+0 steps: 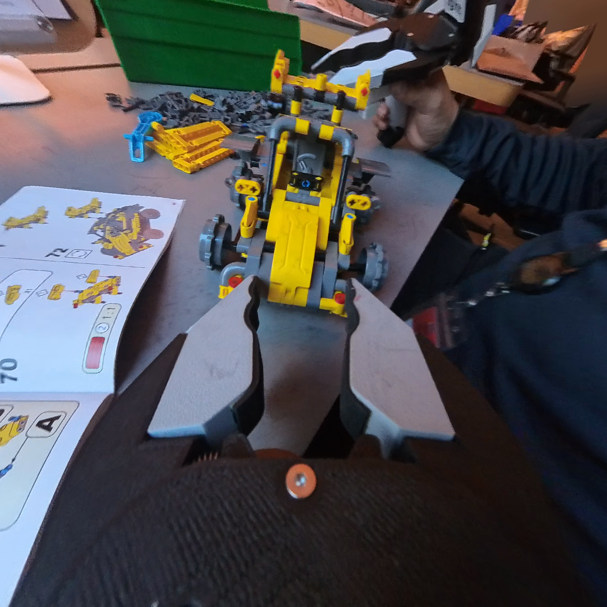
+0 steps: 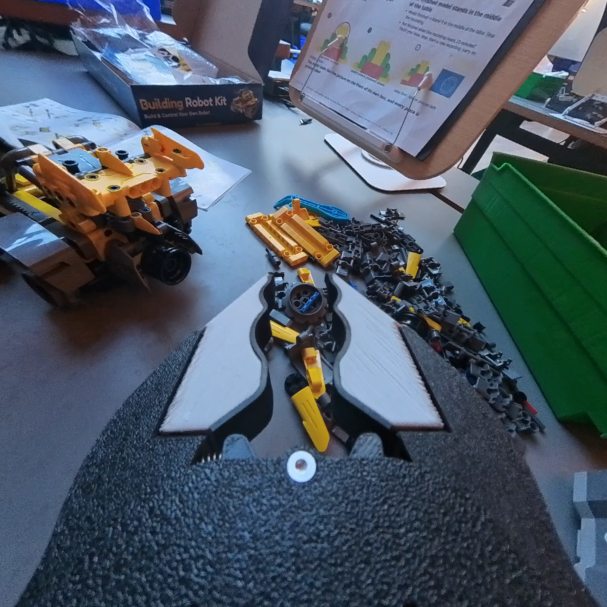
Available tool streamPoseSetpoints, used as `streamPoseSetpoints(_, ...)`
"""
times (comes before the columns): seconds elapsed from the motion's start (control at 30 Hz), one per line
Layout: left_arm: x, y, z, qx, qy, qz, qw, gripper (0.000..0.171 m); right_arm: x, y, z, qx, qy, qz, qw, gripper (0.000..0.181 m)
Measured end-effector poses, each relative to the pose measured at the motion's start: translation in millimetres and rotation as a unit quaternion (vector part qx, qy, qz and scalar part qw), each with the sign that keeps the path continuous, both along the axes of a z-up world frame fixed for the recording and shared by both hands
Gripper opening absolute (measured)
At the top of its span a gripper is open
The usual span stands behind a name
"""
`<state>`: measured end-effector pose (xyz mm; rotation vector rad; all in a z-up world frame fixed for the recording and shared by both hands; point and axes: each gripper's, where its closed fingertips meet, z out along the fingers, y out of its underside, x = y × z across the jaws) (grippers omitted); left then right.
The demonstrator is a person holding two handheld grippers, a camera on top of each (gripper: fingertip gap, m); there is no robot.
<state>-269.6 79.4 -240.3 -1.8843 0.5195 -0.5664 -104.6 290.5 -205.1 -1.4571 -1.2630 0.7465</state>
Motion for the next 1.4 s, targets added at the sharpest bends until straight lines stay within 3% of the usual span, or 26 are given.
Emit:
streamPoseSetpoints(0.13,-7.4,6.5,5.4,0.0,-0.022,0.04,0.999,0.05,3.7,0.7,0.8,0.007,0.001,-0.006,1.0,0.031)
streamPoseSetpoints(0.2,-18.2,13.5,16.4,-0.001,-0.039,0.093,0.995,0.064,5.5,-0.5,1.5,0.008,0.005,-0.005,1.0,0.031)
streamPoseSetpoints(0.27,-39.7,22.5,27.8,-0.014,-0.032,0.167,0.985,0.065,7.3,-2.0,2.6,0.011,0.008,-0.005,1.0,0.03)
streamPoseSetpoints(0.37,-84.2,34.7,28.8,-0.112,0.036,0.274,0.954,0.082,8.2,-4.9,4.3,0.012,0.013,0.001,1.0,0.03)
streamPoseSetpoints(0.47,-128.8,52.2,31.1,-0.163,0.105,0.373,0.907,0.077,6.1,-8.4,4.2,0.008,0.012,0.011,1.0,0.03)
streamPoseSetpoints(0.6,-138.1,89.7,19.7,-0.174,0.139,0.381,0.897,0.082,3.2,-11.6,0.1,0.015,-0.002,0.018,1.0,0.03)
streamPoseSetpoints(0.8,-129.3,107.7,-30.2,-0.267,0.15,0.339,0.89,0.083,1.3,-14.2,-2.9,0.017,-0.012,0.026,0.999,0.03)
streamPoseSetpoints(0.97,-102.1,113.4,13.5,-0.14,0.123,0.281,0.942,0.077,2.2,-12.4,-1.6,0.011,-0.007,0.024,1.0,0.03)
streamPoseSetpoints(1.1,-30.3,88.6,46.7,-0.084,0.007,0.073,0.994,0.084,3.6,-10.1,-0.6,0.014,-0.004,0.017,1.0,0.029)
streamPoseSetpoints(1.2,-5.9,65.9,45.2,-0.099,-0.006,-0.006,0.995,0.097,4.6,-8.7,0.6,0.015,-0.001,0.014,1.0,0.028)
streamPoseSetpoints(1.37,29.0,58.9,12.9,-0.145,0.077,-0.027,0.986,0.102,4.7,-6.1,1.2,0.015,0.001,0.011,1.0,0.027)
streamPoseSetpoints(1.4,34.5,60.7,11.5,-0.143,0.088,-0.026,0.985,0.093,4.6,-5.5,0.9,0.016,0.0,0.011,1.0,0.027)
